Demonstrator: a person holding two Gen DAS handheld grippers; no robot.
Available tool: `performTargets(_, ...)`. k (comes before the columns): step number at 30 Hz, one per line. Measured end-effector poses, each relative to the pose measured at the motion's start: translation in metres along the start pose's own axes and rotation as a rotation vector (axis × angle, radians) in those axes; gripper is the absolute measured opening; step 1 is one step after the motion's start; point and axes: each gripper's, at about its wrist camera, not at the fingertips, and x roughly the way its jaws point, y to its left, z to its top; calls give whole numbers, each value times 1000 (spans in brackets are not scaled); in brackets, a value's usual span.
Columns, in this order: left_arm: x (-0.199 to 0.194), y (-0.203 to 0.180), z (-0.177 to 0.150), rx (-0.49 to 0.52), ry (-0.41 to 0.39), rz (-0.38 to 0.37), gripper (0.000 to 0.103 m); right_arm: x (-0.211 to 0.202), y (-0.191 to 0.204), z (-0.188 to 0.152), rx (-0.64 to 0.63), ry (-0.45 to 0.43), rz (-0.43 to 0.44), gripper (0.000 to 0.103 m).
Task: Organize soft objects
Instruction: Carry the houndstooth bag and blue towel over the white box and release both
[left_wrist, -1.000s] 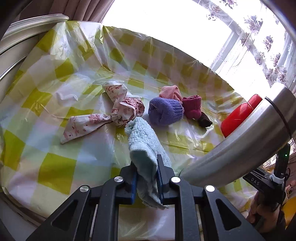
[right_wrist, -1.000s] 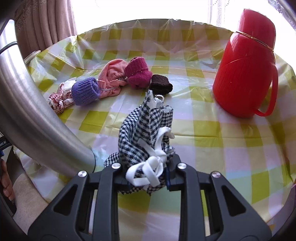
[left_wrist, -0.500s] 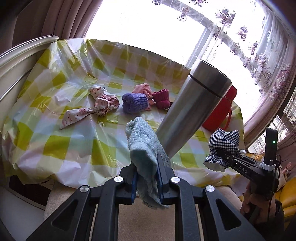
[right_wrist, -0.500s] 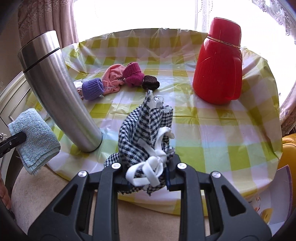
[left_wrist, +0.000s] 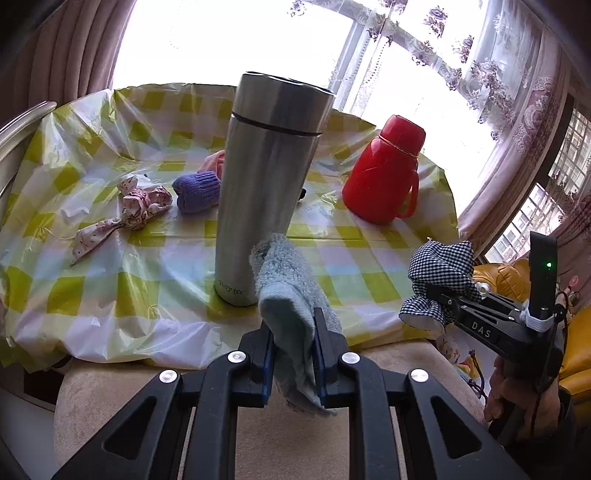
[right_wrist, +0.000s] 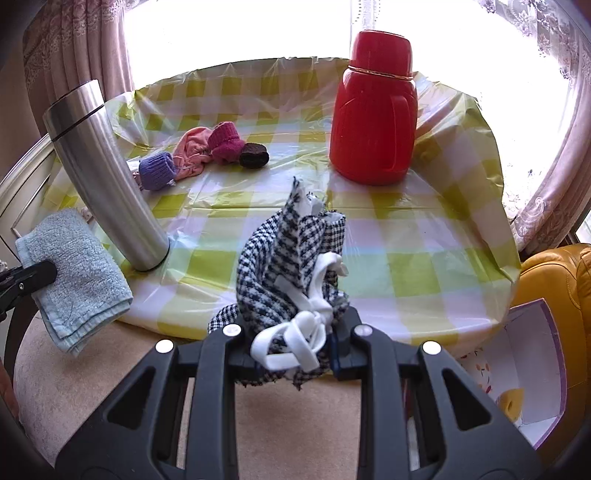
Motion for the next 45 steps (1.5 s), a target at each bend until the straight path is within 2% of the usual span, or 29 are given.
performTargets(5,12,-40,1,67,21,-50,18,-12,-32,-10,39,5,-67,28)
performTargets(12,34,-106,4,155,68,-166,18,-31,-85,-25,100,15,-189,28)
performTargets(17,56,-160,-4,231,123,-232,18,-43,-125,-38,143,41,-285,28)
performTargets(25,87,-238,-26,344,209,-299,18,-55,-179,-65,234,82,-369,29)
performTargets(26,90,-246,-29,355,216,-309,18,-56,-184,-69,243,87,-378,31)
performTargets(28,95,-260,-32,372,230,-329,20,-59,-193,-74,261,94,-395,34)
performTargets(29,97,-266,-34,378,241,-339,23,-60,-197,-77,268,100,-403,40)
performTargets(30,100,-272,-36,385,252,-347,32,-61,-200,-81,276,104,-407,43)
performTargets(31,103,-277,-37,393,258,-344,39,-62,-203,-83,284,106,-411,50)
performTargets(32,104,-281,-39,401,258,-330,56,-62,-206,-85,293,112,-417,63)
performTargets(33,105,-284,-39,405,250,-315,66,-62,-208,-87,301,115,-421,68)
performTargets(34,105,-285,-39,410,243,-305,67,-63,-210,-88,305,112,-422,73)
performTargets(39,104,-285,-40,430,225,-223,67,-63,-207,-87,303,114,-423,74)
performTargets(45,106,-267,-35,410,198,-124,67,-59,-199,-82,279,114,-404,74)
